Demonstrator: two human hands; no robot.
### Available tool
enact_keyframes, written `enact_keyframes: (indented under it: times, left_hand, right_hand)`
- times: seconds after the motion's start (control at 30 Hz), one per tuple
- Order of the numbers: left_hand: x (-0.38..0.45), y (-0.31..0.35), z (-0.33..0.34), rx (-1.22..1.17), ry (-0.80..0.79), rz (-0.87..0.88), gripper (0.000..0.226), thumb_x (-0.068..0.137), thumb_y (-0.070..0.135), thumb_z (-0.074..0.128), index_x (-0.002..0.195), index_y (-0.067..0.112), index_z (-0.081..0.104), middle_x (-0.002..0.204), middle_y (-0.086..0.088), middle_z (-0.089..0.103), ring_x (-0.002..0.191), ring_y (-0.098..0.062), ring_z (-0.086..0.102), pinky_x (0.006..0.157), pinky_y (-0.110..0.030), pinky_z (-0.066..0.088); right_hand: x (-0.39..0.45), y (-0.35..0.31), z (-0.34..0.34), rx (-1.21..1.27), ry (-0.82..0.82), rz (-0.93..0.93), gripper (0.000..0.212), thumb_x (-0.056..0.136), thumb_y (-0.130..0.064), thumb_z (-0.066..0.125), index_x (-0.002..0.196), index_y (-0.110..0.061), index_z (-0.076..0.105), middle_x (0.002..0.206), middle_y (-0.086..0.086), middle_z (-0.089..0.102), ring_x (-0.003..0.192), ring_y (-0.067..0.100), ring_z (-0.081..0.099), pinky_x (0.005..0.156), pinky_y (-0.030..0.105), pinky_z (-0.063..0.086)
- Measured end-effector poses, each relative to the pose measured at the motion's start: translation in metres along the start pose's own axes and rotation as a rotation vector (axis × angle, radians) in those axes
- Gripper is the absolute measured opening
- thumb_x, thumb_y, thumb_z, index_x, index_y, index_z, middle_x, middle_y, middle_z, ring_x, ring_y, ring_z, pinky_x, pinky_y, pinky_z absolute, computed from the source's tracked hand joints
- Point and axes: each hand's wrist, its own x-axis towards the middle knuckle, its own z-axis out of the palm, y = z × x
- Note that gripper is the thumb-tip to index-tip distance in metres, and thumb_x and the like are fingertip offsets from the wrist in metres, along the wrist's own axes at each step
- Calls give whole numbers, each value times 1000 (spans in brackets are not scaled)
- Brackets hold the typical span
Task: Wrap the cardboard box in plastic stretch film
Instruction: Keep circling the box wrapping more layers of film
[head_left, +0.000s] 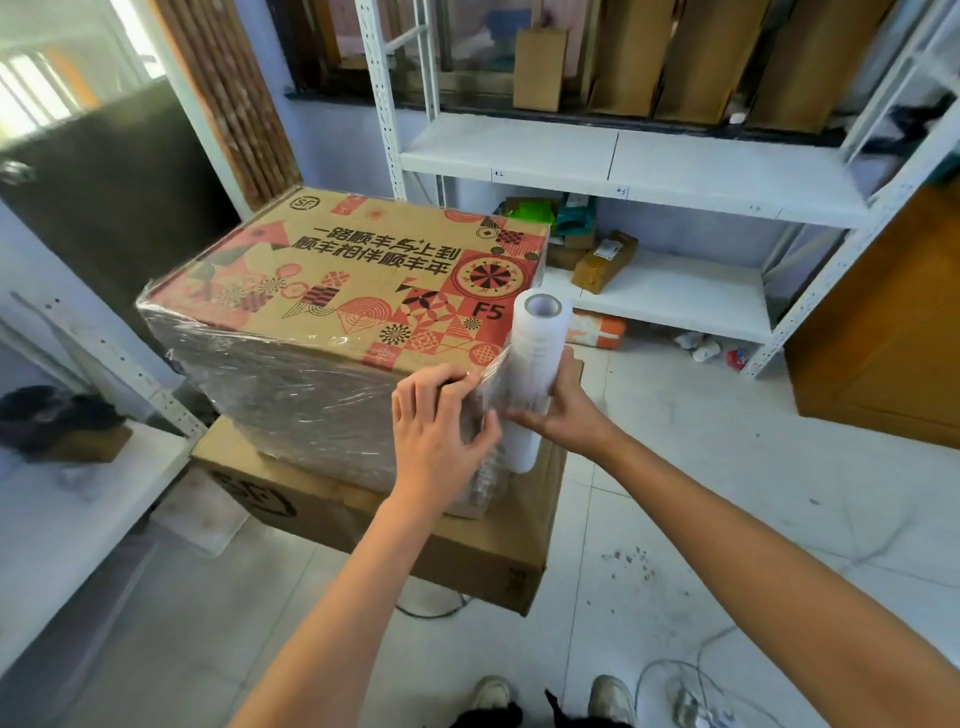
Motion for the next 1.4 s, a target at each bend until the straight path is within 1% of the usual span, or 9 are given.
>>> enact_keyframes:
  times: [0.1,0.2,0.37,0.7,0.97,1.13,1.23,1.33,1.4]
  left_hand:
    - [-2,4,-3,21,4,-47,44,75,31,72,108,14,49,111,-2,44,101,-22,43,88,-30,36]
    - [0,10,-4,48,42,-93,38,77,32,70,104,14,49,110,-2,45,100,-22,43,89,-28,35]
    - [3,19,-7,63,7,-145,32,81,30,66,104,15,51,111,-2,45,102,-23,43,95,-21,31]
    - [8,39,-11,74,-40,-267,31,76,27,70,91,0,64,103,-14,56,98,-26,47,91,-27,37]
    - [11,45,-10,61,-29,-284,28,75,22,71,89,-1,63,103,-11,53,95,-29,50,86,-32,42]
    - [9,44,-6,35,53,-300,26,71,12,73,92,8,57,106,-1,48,96,-27,49,89,-29,42]
    - [5,42,-9,8,73,-280,26,74,14,71,93,12,53,106,-3,47,95,-31,50,88,-32,42]
    - [3,38,-9,9,85,-281,24,77,19,71,93,12,54,105,-3,49,96,-29,50,88,-30,42]
    - [5,38,-5,14,102,-293,23,78,20,70,93,13,55,104,-4,49,96,-27,49,89,-27,40]
  right_hand:
    - [3,7,-8,-50,-136,-82,98,77,-11,73,146,-14,4,136,-8,27,127,0,29,103,15,32]
    - [7,13,-16,-67,-184,-137,92,79,-7,71,146,-17,8,136,-6,33,128,10,35,104,23,36]
    - [16,18,-35,-86,-253,-136,86,75,-20,79,143,-23,26,125,-10,46,112,8,48,76,-1,41]
    - [26,26,-58,-2,-158,-210,78,65,-24,86,118,-33,31,112,-8,46,99,5,47,76,18,42]
    - [45,36,-48,-127,-118,-192,99,60,-45,86,134,-19,26,130,6,45,117,24,48,89,44,50]
    - [47,42,-31,-105,-105,-216,107,59,-50,84,139,-22,19,135,7,41,122,25,47,93,40,48]
    - [53,44,-38,-105,-281,-273,111,63,-49,79,142,-33,3,143,3,33,129,22,40,101,39,45]
    - [55,50,-45,-105,-411,-298,100,71,-40,74,136,-50,-1,142,-6,32,128,11,38,101,24,41]
    - [55,55,-48,-19,-409,-236,89,75,-29,77,135,-47,14,130,-8,43,118,8,47,89,10,43]
